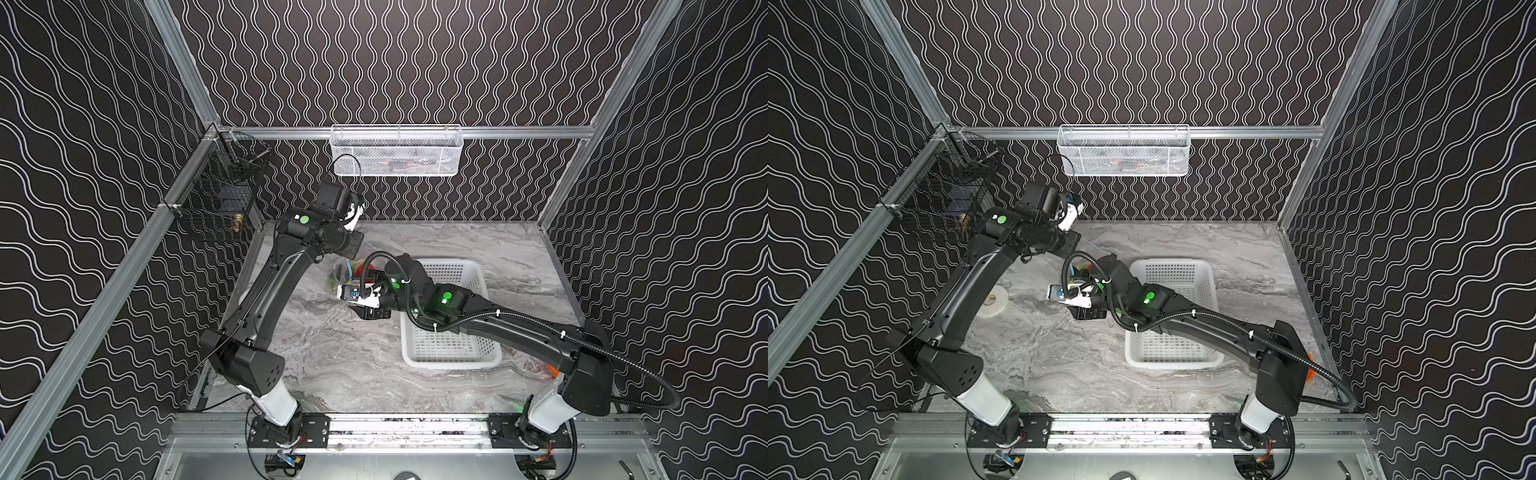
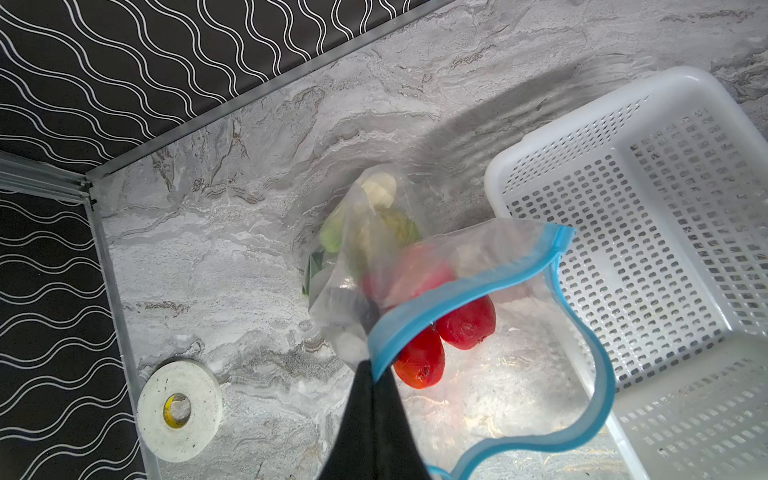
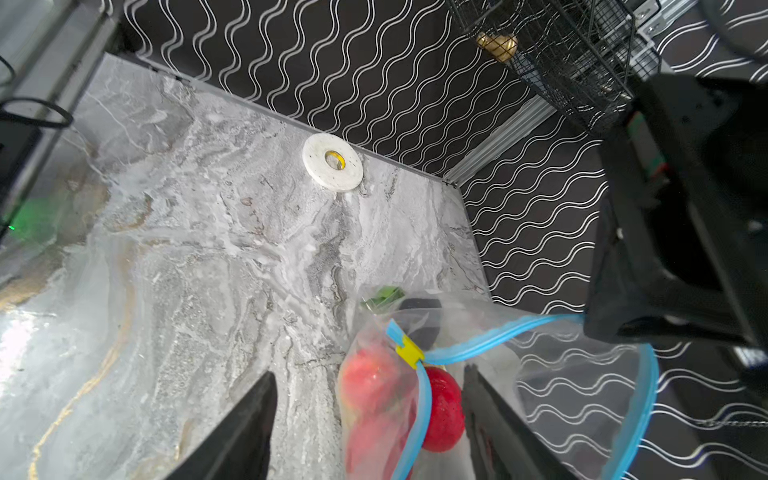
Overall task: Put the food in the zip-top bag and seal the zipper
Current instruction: 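Pinch the blue zipper edge with the right gripper near the left gripper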
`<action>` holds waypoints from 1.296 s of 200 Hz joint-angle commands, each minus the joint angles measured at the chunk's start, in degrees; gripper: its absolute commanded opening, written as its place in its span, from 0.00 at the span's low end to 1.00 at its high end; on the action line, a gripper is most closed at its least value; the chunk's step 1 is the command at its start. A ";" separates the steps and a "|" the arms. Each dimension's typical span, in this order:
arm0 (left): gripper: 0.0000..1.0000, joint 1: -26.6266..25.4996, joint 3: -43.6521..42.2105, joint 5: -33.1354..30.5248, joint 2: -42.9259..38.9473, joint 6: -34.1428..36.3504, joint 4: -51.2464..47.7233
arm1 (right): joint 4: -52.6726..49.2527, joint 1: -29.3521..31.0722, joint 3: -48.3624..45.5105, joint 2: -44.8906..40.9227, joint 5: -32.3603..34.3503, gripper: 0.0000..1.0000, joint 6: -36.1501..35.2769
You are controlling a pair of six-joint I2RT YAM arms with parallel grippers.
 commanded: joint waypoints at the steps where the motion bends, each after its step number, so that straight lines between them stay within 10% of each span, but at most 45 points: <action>1: 0.00 0.13 0.22 0.01 0.03 0.11 0.66 | -2.05 0.28 1.98 1.58 2.82 0.65 -4.82; 195: 0.00 0.21 -0.34 1.25 0.03 -0.17 0.92 | -3.59 1.56 8.93 9.94 13.09 0.46 -15.39; 259: 0.00 0.21 -0.21 1.36 0.21 -0.22 0.83 | -2.63 1.65 9.94 11.25 13.91 0.25 -16.03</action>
